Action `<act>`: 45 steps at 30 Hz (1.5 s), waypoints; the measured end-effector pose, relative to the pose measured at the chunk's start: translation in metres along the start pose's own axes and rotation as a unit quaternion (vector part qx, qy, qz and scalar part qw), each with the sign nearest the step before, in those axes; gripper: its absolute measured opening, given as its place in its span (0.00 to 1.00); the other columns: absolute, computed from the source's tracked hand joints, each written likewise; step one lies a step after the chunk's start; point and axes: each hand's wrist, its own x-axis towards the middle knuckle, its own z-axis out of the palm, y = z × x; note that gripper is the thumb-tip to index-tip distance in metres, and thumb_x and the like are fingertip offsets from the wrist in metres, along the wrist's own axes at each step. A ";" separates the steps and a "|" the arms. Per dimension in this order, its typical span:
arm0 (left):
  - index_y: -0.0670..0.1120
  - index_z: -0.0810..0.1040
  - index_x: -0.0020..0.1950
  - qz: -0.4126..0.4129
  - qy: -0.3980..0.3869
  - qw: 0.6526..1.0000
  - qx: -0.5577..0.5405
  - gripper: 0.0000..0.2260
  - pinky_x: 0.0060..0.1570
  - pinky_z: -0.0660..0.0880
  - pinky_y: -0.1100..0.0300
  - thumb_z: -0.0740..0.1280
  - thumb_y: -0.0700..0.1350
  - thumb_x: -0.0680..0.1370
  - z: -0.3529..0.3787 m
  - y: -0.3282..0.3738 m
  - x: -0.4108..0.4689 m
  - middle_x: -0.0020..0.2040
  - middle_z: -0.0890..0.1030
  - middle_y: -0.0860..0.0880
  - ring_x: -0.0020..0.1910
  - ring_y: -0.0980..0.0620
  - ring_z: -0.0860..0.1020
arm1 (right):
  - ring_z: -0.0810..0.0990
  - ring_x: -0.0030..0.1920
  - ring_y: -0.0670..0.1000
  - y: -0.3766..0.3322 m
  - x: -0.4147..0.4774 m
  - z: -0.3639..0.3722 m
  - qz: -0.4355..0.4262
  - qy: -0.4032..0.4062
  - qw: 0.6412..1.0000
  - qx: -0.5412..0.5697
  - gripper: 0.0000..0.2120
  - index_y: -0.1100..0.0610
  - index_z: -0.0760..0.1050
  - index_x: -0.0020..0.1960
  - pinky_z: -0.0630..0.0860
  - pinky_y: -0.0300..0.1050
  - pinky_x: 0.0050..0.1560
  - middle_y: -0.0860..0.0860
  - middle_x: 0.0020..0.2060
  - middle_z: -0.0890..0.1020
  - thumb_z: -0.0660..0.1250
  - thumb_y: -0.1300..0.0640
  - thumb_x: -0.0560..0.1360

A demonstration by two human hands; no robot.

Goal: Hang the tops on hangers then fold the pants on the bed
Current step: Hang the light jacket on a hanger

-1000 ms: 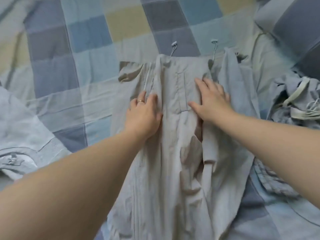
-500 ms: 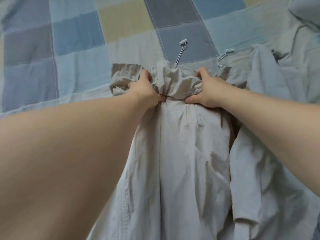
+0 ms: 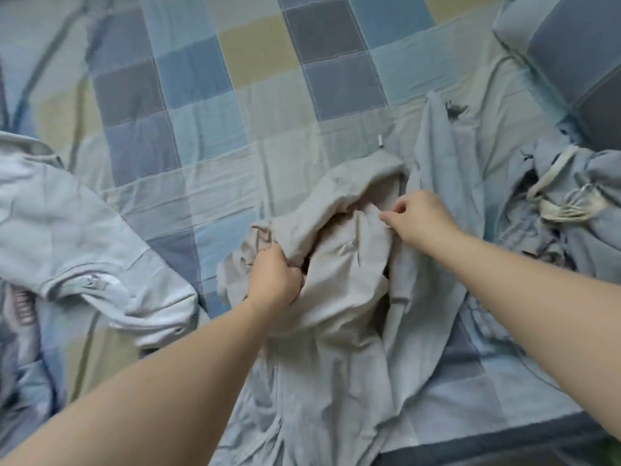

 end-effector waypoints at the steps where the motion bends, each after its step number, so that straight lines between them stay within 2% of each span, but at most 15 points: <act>1: 0.40 0.80 0.62 0.024 0.001 1.000 -0.014 0.15 0.56 0.75 0.53 0.67 0.41 0.76 -0.011 0.007 -0.027 0.63 0.80 0.39 0.62 0.38 0.77 | 0.80 0.53 0.57 -0.002 -0.019 -0.005 0.005 -0.011 1.000 0.015 0.09 0.52 0.80 0.38 0.63 0.39 0.44 0.50 0.37 0.79 0.71 0.51 0.76; 3: 0.41 0.81 0.62 0.107 -0.002 0.993 -0.052 0.16 0.62 0.71 0.61 0.70 0.38 0.74 -0.036 0.025 -0.084 0.70 0.75 0.43 0.68 0.45 0.72 | 0.80 0.54 0.55 -0.012 -0.063 -0.019 -0.008 -0.039 0.997 0.067 0.08 0.53 0.81 0.54 0.68 0.41 0.47 0.49 0.45 0.81 0.72 0.55 0.75; 5: 0.38 0.83 0.52 0.172 -0.004 0.982 -0.080 0.12 0.55 0.69 0.69 0.68 0.34 0.71 -0.067 0.045 -0.137 0.68 0.75 0.43 0.66 0.46 0.72 | 0.77 0.61 0.53 -0.027 -0.111 -0.040 -0.040 -0.066 0.989 0.125 0.30 0.49 0.70 0.73 0.72 0.45 0.61 0.52 0.60 0.77 0.74 0.59 0.74; 8: 0.37 0.79 0.45 0.288 0.006 0.952 -0.100 0.11 0.53 0.65 0.78 0.63 0.27 0.68 -0.119 0.069 -0.208 0.62 0.76 0.40 0.61 0.46 0.73 | 0.65 0.74 0.51 -0.057 -0.184 -0.082 -0.123 -0.098 0.981 0.113 0.47 0.37 0.52 0.80 0.63 0.51 0.75 0.49 0.76 0.61 0.74 0.62 0.73; 13: 0.35 0.79 0.41 0.438 -0.052 0.891 -0.109 0.06 0.52 0.76 0.51 0.62 0.30 0.71 -0.215 0.086 -0.303 0.52 0.79 0.40 0.55 0.43 0.76 | 0.51 0.79 0.52 -0.120 -0.310 -0.145 -0.213 -0.094 0.972 0.010 0.43 0.37 0.61 0.78 0.50 0.53 0.80 0.46 0.81 0.51 0.63 0.73 0.73; 17: 0.41 0.76 0.43 0.522 -0.076 0.838 -0.139 0.09 0.54 0.74 0.64 0.58 0.32 0.70 -0.299 0.081 -0.361 0.53 0.78 0.48 0.54 0.54 0.75 | 0.63 0.76 0.49 -0.162 -0.411 -0.173 -0.187 -0.066 0.976 0.089 0.26 0.51 0.76 0.69 0.57 0.47 0.78 0.47 0.76 0.67 0.66 0.71 0.75; 20: 0.39 0.74 0.40 0.536 -0.086 0.831 -0.119 0.12 0.48 0.74 0.61 0.62 0.24 0.66 -0.346 0.071 -0.383 0.48 0.76 0.48 0.48 0.50 0.74 | 0.80 0.59 0.46 -0.180 -0.486 -0.174 -0.140 0.064 0.975 0.161 0.12 0.47 0.82 0.53 0.76 0.47 0.61 0.44 0.56 0.84 0.71 0.62 0.75; 25: 0.57 0.64 0.43 0.508 -0.071 0.854 -0.091 0.19 0.35 0.65 0.64 0.68 0.35 0.69 -0.385 0.059 -0.410 0.39 0.71 0.58 0.39 0.60 0.70 | 0.79 0.41 0.43 -0.186 -0.592 -0.165 -0.081 0.282 0.935 0.198 0.12 0.46 0.79 0.50 0.73 0.37 0.41 0.42 0.40 0.83 0.70 0.62 0.75; 29: 0.62 0.63 0.67 0.494 -0.150 0.857 0.001 0.28 0.36 0.74 0.53 0.71 0.57 0.70 -0.389 0.065 -0.440 0.42 0.77 0.61 0.40 0.57 0.76 | 0.75 0.34 0.51 -0.181 -0.663 -0.170 -0.058 0.356 0.908 0.212 0.14 0.46 0.78 0.48 0.73 0.43 0.36 0.48 0.38 0.81 0.67 0.65 0.73; 35: 0.62 0.74 0.59 0.536 -0.366 0.688 0.325 0.22 0.54 0.74 0.54 0.73 0.67 0.69 -0.363 0.088 -0.509 0.52 0.78 0.61 0.51 0.54 0.77 | 0.80 0.41 0.64 -0.161 -0.777 -0.167 -0.012 0.469 0.856 0.217 0.12 0.45 0.76 0.49 0.78 0.56 0.44 0.46 0.45 0.83 0.65 0.61 0.72; 37: 0.61 0.76 0.55 0.591 -0.365 0.650 0.309 0.19 0.62 0.72 0.52 0.74 0.66 0.69 -0.347 0.089 -0.543 0.59 0.74 0.61 0.59 0.54 0.73 | 0.84 0.47 0.55 -0.149 -0.823 -0.159 0.007 0.505 0.828 0.242 0.13 0.47 0.75 0.48 0.81 0.54 0.48 0.45 0.48 0.84 0.66 0.66 0.73; 39: 0.59 0.77 0.53 0.669 -0.343 0.617 0.231 0.17 0.67 0.66 0.52 0.76 0.62 0.68 -0.332 0.090 -0.580 0.64 0.70 0.62 0.65 0.54 0.67 | 0.83 0.56 0.42 -0.140 -0.872 -0.146 0.017 0.532 0.800 0.277 0.16 0.49 0.73 0.44 0.79 0.39 0.53 0.42 0.50 0.85 0.65 0.71 0.73; 41: 0.58 0.75 0.56 0.699 -0.392 0.586 0.124 0.20 0.65 0.66 0.62 0.78 0.57 0.70 -0.318 0.091 -0.624 0.61 0.72 0.65 0.64 0.60 0.69 | 0.81 0.59 0.39 -0.134 -0.922 -0.129 0.043 0.553 0.778 0.296 0.18 0.50 0.70 0.41 0.75 0.32 0.53 0.46 0.47 0.85 0.64 0.74 0.72; 43: 0.55 0.72 0.65 0.673 -0.485 0.554 0.070 0.27 0.63 0.67 0.69 0.80 0.54 0.70 -0.305 0.087 -0.673 0.62 0.75 0.64 0.64 0.64 0.72 | 0.81 0.51 0.37 -0.128 -0.972 -0.107 0.074 0.579 0.760 0.288 0.15 0.53 0.67 0.38 0.72 0.30 0.45 0.47 0.39 0.81 0.64 0.72 0.71; 45: 0.52 0.70 0.71 0.649 -0.556 0.517 0.049 0.34 0.66 0.69 0.61 0.79 0.55 0.69 -0.287 0.075 -0.725 0.65 0.77 0.58 0.67 0.59 0.74 | 0.73 0.37 0.38 -0.122 -1.022 -0.084 0.112 0.603 0.743 0.266 0.14 0.54 0.65 0.37 0.67 0.30 0.38 0.46 0.32 0.73 0.65 0.71 0.70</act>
